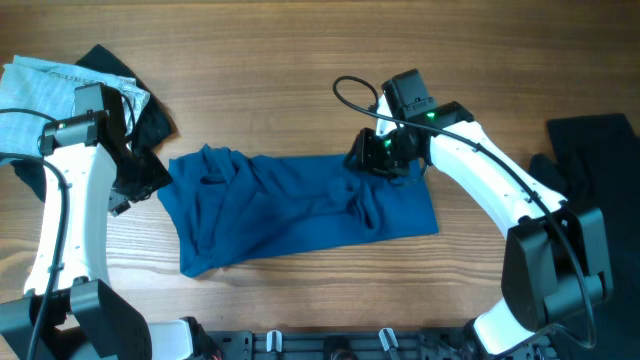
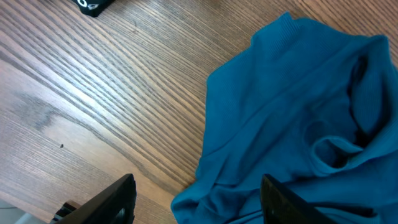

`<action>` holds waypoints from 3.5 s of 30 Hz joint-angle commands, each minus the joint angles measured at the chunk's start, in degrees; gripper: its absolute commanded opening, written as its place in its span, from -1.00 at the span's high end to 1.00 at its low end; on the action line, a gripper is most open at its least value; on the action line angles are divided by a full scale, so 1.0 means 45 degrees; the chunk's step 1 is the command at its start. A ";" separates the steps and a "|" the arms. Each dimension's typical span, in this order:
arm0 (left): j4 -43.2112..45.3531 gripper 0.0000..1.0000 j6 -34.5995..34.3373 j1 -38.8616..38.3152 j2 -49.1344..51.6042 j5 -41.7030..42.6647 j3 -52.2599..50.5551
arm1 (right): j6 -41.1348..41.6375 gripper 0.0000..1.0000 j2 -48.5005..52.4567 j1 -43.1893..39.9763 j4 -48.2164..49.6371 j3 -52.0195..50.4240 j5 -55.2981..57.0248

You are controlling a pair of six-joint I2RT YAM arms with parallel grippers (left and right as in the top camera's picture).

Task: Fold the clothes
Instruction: 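Fold the strip's right end leftward with the right gripper, then fold the strip's left end rightward with the left gripper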

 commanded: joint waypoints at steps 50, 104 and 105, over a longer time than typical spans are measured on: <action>0.4940 -1.00 0.2817 0.1399 -0.0117 0.4439 -0.4342 | -0.1690 0.67 -0.0481 -0.1297 -0.2234 -0.0811 0.2594; 0.7393 0.86 -0.3589 -1.0836 0.2263 0.3322 -0.1311 | -0.2108 0.65 -0.0452 -0.1297 -0.2550 -0.0811 0.2599; 0.7752 0.72 -0.3623 -1.1171 0.2341 0.3395 -0.1311 | -0.1836 0.58 -0.0452 -0.1297 -0.2555 -0.0811 0.2647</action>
